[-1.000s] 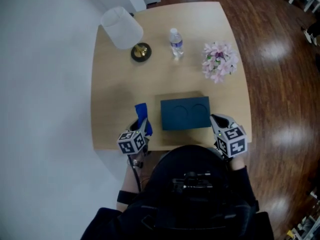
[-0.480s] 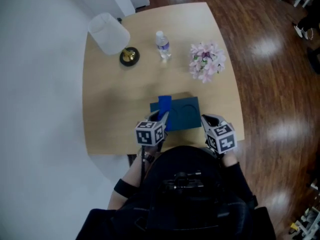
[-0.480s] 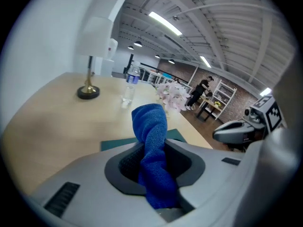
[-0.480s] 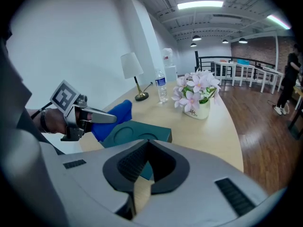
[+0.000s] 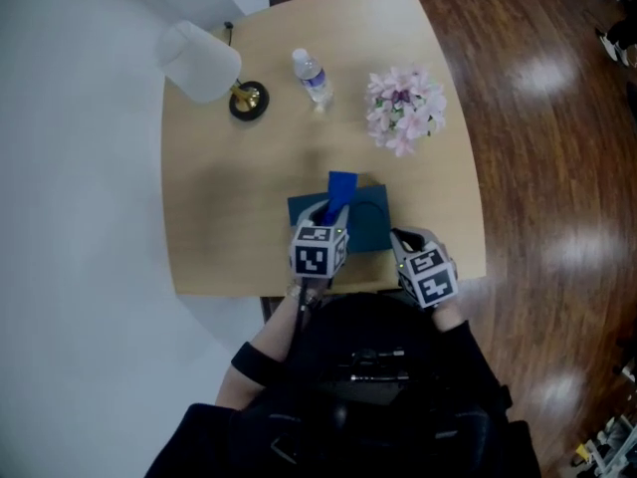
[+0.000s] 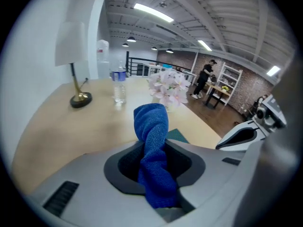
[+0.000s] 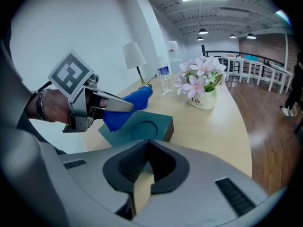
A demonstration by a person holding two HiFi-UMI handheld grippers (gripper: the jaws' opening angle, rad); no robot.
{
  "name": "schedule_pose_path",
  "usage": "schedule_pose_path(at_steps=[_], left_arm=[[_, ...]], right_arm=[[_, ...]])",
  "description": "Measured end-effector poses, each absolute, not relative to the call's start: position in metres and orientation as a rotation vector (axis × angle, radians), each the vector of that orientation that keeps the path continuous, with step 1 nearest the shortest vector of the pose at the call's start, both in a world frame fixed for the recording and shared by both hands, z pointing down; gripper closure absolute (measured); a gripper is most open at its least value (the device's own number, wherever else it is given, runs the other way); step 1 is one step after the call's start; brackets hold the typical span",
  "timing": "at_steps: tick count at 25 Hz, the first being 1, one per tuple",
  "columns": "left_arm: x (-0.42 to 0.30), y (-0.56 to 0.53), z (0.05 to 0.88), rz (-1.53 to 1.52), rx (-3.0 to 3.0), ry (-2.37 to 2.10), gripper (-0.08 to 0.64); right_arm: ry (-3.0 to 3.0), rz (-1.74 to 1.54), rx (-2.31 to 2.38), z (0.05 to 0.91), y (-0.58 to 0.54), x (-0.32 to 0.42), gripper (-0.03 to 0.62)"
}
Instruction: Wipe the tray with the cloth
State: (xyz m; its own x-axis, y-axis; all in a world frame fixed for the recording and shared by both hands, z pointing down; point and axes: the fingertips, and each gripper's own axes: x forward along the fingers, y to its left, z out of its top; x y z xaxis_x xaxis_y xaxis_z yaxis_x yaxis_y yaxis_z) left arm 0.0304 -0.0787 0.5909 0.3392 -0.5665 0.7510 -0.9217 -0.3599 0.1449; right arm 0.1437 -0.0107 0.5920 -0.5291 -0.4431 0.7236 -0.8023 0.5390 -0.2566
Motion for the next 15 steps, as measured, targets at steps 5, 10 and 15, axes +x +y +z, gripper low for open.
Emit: schedule_pose_path(at_steps=[5, 10, 15], left_arm=[[-0.071, -0.069, 0.6, 0.923, 1.839, -1.504, 0.443], [-0.095, -0.068, 0.621, 0.934, 1.777, -1.502, 0.443], [-0.078, -0.071, 0.625, 0.891, 1.804, -1.451, 0.443]], right_arm=[[-2.198, 0.809, 0.975, 0.595, -0.013, 0.138, 0.584], [-2.159, 0.845, 1.003, 0.606, -0.018, 0.14, 0.584], [-2.081, 0.885, 0.998, 0.621, -0.01, 0.144, 0.584]])
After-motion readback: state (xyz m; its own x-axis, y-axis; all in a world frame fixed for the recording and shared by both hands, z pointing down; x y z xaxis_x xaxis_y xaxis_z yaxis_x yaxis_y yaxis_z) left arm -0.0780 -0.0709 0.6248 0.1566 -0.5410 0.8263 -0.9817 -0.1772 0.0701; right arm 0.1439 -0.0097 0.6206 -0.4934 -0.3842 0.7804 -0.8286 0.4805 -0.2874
